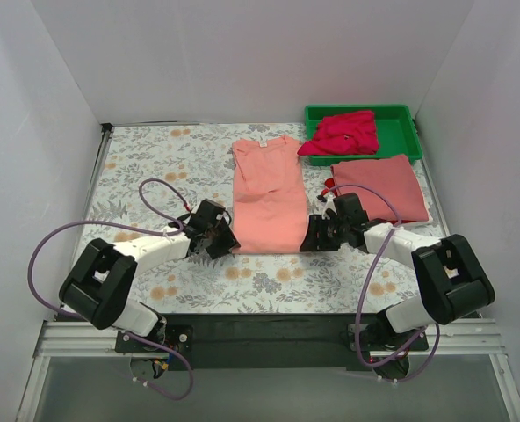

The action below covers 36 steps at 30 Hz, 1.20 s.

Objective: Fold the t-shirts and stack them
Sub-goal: Fold the tshirt

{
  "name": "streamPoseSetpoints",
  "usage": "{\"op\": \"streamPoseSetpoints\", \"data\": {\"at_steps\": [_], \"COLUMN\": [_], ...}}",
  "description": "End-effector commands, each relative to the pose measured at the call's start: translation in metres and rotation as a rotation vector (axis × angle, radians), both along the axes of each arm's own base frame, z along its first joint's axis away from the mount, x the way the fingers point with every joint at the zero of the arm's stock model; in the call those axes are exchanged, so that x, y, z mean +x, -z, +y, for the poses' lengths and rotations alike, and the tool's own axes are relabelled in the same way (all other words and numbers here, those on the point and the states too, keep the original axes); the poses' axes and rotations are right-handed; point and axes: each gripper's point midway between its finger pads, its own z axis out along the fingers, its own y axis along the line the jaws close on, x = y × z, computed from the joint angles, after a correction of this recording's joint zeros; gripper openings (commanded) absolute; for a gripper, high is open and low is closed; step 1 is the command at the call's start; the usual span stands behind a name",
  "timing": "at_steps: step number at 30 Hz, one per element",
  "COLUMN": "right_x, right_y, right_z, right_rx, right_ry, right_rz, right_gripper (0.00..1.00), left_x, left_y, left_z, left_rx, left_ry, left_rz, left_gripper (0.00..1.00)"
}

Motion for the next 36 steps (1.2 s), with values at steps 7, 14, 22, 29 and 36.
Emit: {"op": "streamPoseSetpoints", "data": {"at_steps": [7,14,22,29,36], "right_x": [-0.003,-0.014,-0.068,-0.134,-0.164], "right_y": [0.017,0.023,0.024,0.007,-0.037], "right_z": [-0.007,-0.008,-0.009,-0.018,-0.016], "right_rx": [-0.048,-0.04,-0.014,0.009,0.106], "right_ry": [0.041,0.04,0.014,-0.007,-0.054], "right_rz": [0.051,0.087,0.114,0.127,0.126], "right_gripper": [0.42,0.15,0.01,0.01,0.01], "left_x": [-0.012,-0.023,-0.07,-0.144,-0.162], "left_y": [0.035,0.039,0.011,-0.009,-0.05], "left_z": [0.017,0.017,0.026,0.023,0.001], "left_rx": [0.107,0.09,-0.012,-0.127,-0.294], "left_ry": [-0.026,-0.018,-0.068,-0.07,0.034], "left_rz": [0.093,0.12,0.099,0.161,0.122], "left_gripper": [0.23,0.0,0.0,0.0,0.0]}}
